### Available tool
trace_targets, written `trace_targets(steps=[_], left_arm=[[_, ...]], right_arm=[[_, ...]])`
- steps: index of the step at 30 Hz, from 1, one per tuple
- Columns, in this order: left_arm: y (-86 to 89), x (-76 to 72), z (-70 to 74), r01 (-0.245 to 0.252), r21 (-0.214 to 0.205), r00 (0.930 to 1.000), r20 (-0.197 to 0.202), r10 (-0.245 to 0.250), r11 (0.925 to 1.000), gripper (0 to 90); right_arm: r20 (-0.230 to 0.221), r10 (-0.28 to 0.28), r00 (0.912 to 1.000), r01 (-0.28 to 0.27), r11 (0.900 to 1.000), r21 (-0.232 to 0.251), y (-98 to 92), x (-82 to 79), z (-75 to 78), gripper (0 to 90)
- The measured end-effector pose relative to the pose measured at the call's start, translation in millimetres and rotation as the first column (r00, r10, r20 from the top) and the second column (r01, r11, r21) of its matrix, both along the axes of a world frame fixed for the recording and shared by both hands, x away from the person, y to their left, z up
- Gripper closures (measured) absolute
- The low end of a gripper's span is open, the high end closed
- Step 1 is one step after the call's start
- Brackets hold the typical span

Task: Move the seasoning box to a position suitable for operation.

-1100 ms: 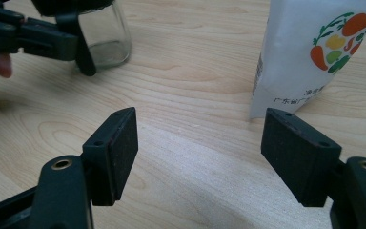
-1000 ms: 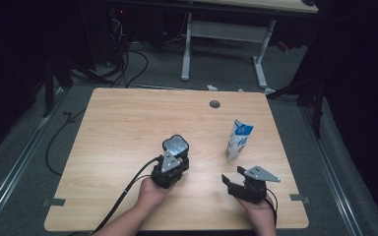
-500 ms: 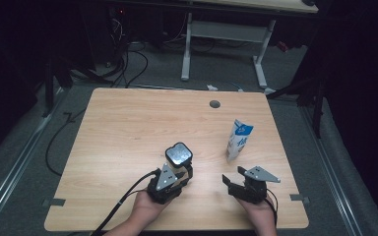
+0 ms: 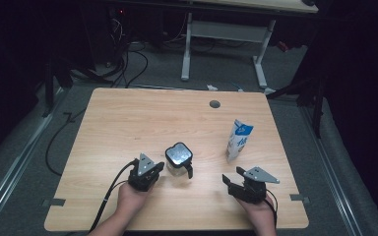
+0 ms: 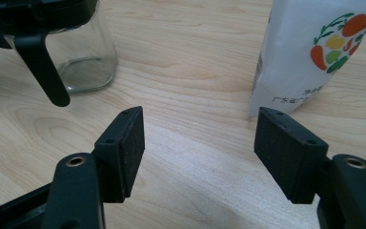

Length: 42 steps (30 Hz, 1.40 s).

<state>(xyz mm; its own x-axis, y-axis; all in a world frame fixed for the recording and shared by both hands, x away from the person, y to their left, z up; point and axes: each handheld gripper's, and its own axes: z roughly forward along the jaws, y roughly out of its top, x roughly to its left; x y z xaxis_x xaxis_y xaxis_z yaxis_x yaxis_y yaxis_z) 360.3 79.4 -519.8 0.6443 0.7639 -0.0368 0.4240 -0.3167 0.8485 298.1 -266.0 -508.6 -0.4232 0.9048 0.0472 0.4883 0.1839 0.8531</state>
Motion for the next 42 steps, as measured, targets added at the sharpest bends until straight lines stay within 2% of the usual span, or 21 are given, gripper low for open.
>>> trace_targets(steps=[5, 7, 11, 14, 15, 16, 18, 21, 22, 23, 24, 25, 26, 27, 28, 29, 30, 31, 33, 37, 42], left_arm=[[-9.0, 13.9, -2.9, 0.012, -0.002, 0.9999, -0.001, -0.012, 0.9999, 89.7], [-15.1, 25.2, -3.5, 0.018, -0.005, 0.9998, -0.005, -0.018, 0.9998, 89.7], [-24.9, 34.5, -3.0, 0.053, -0.002, 0.9985, -0.009, -0.053, 0.9986, 89.7], [-38.4, 40.0, -2.0, 0.091, 0.009, 0.9959, 0.006, -0.091, 0.9959, 88.8], [-38.4, 40.0, -2.0, 0.091, 0.009, 0.9959, 0.006, -0.091, 0.9959, 87.3], [-37.1, 39.6, -1.5, 0.082, 0.002, 0.9966, 0.001, -0.082, 0.9966, 85.3], [-28.6, 34.8, -0.4, 0.067, 0.000, 0.9977, 0.010, -0.067, 0.9978, 81.7], [-13.9, 25.6, 2.1, 0.060, 0.014, 0.9975, 0.036, -0.061, 0.9981, 77.2], [-5.1, 19.9, 2.9, 0.051, 0.024, 0.9975, 0.047, -0.052, 0.9984, 73.3], [4.4, 13.9, 3.2, 0.046, 0.029, 0.9974, 0.054, -0.047, 0.9985, 73.3], [24.2, 3.6, 1.9, 0.033, 0.044, 0.9987, 0.036, -0.035, 0.9985, 68.7], [34.3, -0.7, 0.7, 0.026, 0.045, 0.9994, 0.021, -0.027, 0.9986, 66.6], [44.5, -5.1, -0.9, 0.010, 0.038, 0.9998, 0.015, -0.010, 0.9992, 64.8], [44.5, -5.1, -0.9, 0.010, 0.038, 0.9998, 0.015, -0.010, 0.9992, 63.9], [62.5, -12.6, -4.7, -0.018, 0.030, 0.9998, 0.004, 0.018, 0.9994, 62.2], [62.5, -12.6, -4.7, -0.018, 0.030, 0.9998, 0.004, 0.018, 0.9994, 60.4], [75.0, -15.5, -8.0, -0.034, 0.035, 0.9992, -0.019, 0.035, 0.9988, 59.1], [78.7, -15.3, -9.4, -0.043, 0.049, 0.9983, -0.036, 0.045, 0.9979, 57.1], [80.8, -15.1, -10.1, -0.049, 0.060, 0.9979, -0.040, 0.052, 0.9970, 53.6], [86.8, -14.5, -9.8, -0.067, 0.040, 0.9974, -0.024, 0.068, 0.9970, 50.1], [90.6, -12.2, -8.5, -0.060, 0.021, 0.9980, -0.020, 0.060, 0.9980, 47.6]], right_arm=[[-0.018, -0.004, 0.9998, 0.004, 1.0000, 0.004, -1.0, 0.6, -2.0, 35.2], [-0.023, 0.002, 0.9997, -0.002, 1.0000, 0.003, 0.8, 0.0, -2.1, 37.0], [-0.014, 0.012, 0.9998, -0.012, 0.9999, -0.007, 4.2, -0.5, -2.3, 40.7], [-0.029, 0.048, 0.9984, -0.048, 0.9987, -0.014, 13.3, 0.6, -3.8, 45.2], [-0.029, 0.048, 0.9984, -0.048, 0.9987, -0.014, 13.3, 0.6, -3.8, 45.2], [-0.035, 0.075, 0.9966, -0.076, 0.9968, -0.025, 21.2, 1.1, -5.0, 49.7], [-0.028, 0.096, 0.9950, -0.097, 0.9940, -0.049, 31.8, 0.4, -6.7, 52.2], [-0.029, 0.114, 0.9931, -0.115, 0.9913, -0.063, 42.5, 0.2, -7.9, 61.5], [-0.019, 0.130, 0.9914, -0.131, 0.9882, -0.079, 53.6, 0.8, -8.9, 72.1], [-0.019, 0.130, 0.9914, -0.131, 0.9882, -0.079, 53.6, 0.8, -8.9, 72.1], [-0.011, 0.141, 0.9899, -0.142, 0.9860, -0.088, 64.9, 1.6, -9.7, 84.3], [-0.007, 0.142, 0.9899, -0.142, 0.9861, -0.087, 70.4, 2.8, -9.9, 89.7], [-0.002, 0.146, 0.9892, -0.146, 0.9858, -0.083, 75.6, 4.6, -10.4, 90.0], [-0.002, 0.146, 0.9892, -0.146, 0.9858, -0.083, 75.6, 4.6, -10.4, 90.0], [-0.014, 0.144, 0.9894, -0.145, 0.9847, -0.097, 86.9, 9.1, -12.2, 90.0], [-0.015, 0.145, 0.9893, -0.146, 0.9835, -0.107, 92.3, 11.1, -13.5, 90.0], [-0.019, 0.145, 0.9892, -0.146, 0.9831, -0.110, 95.9, 12.1, -14.3, 90.0], [-0.025, 0.148, 0.9888, -0.149, 0.9830, -0.107, 101.8, 13.4, -15.7, 90.0], [-0.028, 0.155, 0.9875, -0.157, 0.9813, -0.111, 106.2, 14.1, -16.8, 90.0], [-0.023, 0.190, 0.9815, -0.191, 0.9704, -0.148, 129.6, 13.9, -19.6, 90.0], [-0.036, 0.246, 0.9685, -0.249, 0.9587, -0.138, 160.6, 23.0, -20.6, 89.2]])
